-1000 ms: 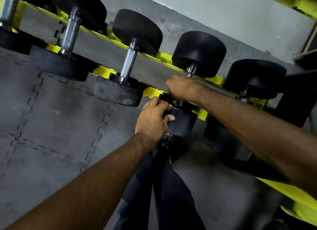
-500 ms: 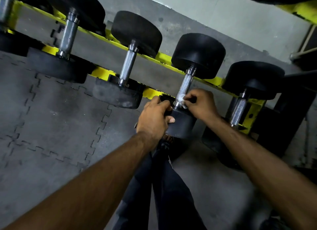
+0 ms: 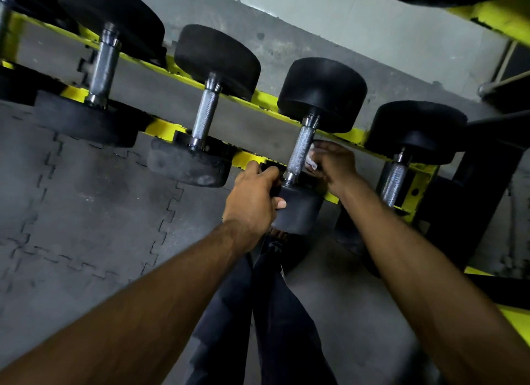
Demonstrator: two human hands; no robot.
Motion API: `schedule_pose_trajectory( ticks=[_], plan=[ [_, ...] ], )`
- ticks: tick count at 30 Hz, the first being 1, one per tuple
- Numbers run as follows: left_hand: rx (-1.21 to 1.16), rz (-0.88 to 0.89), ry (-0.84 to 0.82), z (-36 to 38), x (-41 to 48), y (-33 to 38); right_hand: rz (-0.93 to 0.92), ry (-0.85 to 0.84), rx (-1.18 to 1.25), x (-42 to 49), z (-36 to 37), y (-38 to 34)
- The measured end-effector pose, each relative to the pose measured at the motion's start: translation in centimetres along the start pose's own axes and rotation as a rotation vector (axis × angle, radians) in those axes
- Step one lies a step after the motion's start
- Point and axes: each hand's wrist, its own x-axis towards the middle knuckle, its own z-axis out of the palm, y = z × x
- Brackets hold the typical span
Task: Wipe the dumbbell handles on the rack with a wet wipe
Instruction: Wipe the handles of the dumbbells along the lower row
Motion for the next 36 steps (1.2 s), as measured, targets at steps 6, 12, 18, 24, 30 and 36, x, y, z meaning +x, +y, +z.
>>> schedule_pose_trajectory(
  ticks=[6,12,18,24,30,36],
  plan=[
    [0.002,0.015,0.002,0.1,0.0,-0.2,0.101,-0.202,-0.242,-1.0,-1.3,1.8],
    [0.003,0.028,-0.008,-0.1,0.2,-0.3,0.041,-0.160,0.126,0.4,-1.5,-0.1],
    [0.018,0.042,-0.012,-0.3,0.2,-0.1,0.011,-0.206,-0.406,-0.5,-1.5,1.6],
    [0.005,0.034,-0.005,-0.1,0.2,-0.3,-0.196,0.005,-0.160,-0.7,-1.0,0.3],
    [-0.009,0.045,0.000,-0.2,0.2,-0.2,-0.972,-0.304,-1.004,-1.5,-1.8,1.1],
    [-0.030,0.048,0.017,0.0,0.0,-0.4,-0.996,-0.037,-1.420,-0.2,1.9,-1.7]
  ],
)
